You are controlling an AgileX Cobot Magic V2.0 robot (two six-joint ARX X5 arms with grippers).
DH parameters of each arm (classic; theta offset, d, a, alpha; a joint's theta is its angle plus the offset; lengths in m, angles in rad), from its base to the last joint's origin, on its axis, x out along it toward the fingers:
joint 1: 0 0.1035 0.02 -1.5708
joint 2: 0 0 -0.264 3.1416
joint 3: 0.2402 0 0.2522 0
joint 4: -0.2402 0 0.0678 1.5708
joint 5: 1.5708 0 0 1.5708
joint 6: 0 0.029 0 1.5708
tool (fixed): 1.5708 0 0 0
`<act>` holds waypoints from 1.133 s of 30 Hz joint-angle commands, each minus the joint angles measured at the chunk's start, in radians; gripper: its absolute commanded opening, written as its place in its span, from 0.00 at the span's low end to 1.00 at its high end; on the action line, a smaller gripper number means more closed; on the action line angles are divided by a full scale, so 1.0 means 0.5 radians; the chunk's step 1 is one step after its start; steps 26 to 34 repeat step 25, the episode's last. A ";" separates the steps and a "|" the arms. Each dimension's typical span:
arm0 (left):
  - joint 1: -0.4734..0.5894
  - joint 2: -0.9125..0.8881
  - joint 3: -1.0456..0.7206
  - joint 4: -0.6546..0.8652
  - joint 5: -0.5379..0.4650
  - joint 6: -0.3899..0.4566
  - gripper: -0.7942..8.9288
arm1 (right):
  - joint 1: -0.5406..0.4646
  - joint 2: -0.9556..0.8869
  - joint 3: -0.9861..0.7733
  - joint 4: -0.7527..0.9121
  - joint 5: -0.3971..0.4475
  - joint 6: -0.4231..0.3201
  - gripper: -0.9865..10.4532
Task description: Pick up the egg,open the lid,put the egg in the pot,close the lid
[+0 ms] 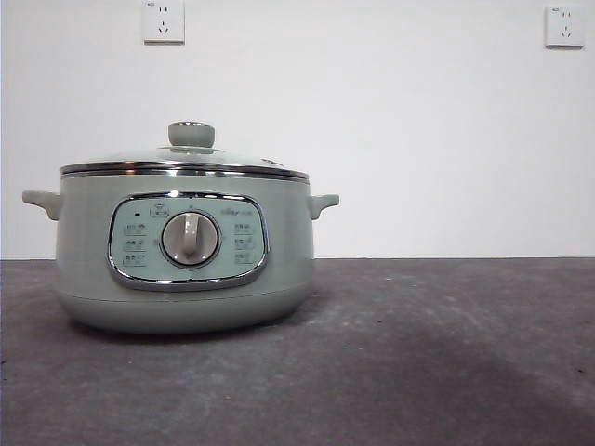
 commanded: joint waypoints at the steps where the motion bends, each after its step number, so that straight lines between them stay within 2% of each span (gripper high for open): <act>1: 0.008 -0.003 -0.021 0.012 -0.005 -0.012 0.08 | -0.007 -0.091 -0.277 0.116 -0.005 -0.016 0.09; 10: 0.008 0.002 -0.021 0.012 -0.005 -0.012 0.08 | -0.006 -0.178 -0.650 0.147 0.002 0.038 0.09; 34: 0.008 0.044 -0.021 0.012 -0.005 -0.012 0.08 | -0.006 -0.175 -0.649 0.147 0.011 0.043 0.09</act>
